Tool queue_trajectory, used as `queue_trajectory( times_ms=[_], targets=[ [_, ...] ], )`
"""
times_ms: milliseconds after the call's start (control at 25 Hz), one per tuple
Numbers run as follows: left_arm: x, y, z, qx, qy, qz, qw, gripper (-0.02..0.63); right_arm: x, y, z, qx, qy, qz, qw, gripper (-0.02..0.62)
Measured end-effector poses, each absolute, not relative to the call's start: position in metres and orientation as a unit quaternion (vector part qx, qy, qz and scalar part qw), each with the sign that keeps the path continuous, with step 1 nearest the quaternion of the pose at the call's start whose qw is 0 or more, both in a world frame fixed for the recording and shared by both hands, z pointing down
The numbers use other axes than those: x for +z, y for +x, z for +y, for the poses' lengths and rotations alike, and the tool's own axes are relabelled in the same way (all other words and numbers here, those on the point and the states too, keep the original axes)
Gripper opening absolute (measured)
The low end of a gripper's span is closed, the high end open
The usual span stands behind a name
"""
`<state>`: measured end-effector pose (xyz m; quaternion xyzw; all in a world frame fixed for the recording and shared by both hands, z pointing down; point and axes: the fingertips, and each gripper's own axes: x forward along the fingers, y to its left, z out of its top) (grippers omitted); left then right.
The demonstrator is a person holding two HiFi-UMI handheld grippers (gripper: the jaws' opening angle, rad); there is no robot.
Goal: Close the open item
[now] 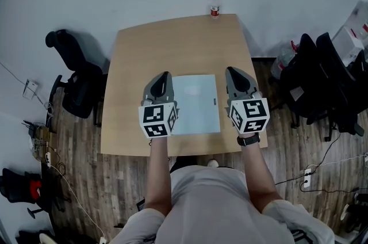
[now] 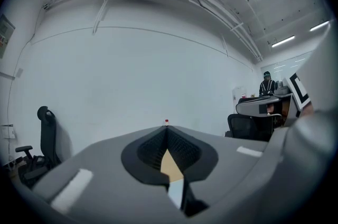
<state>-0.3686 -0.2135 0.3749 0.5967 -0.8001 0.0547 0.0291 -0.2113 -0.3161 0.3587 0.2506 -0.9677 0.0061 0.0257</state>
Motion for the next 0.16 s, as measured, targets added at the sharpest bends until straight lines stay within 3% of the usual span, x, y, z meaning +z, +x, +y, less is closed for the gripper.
queue_trajectory(
  times_ms=[160],
  targets=[
    [0.3765, -0.3756, -0.2222, 0.059, 0.603, -0.795, 0.03, 0.009, 0.3608, -0.2129, -0.3186, 0.01, 0.254, -0.967, 0.025, 0.014]
  ],
)
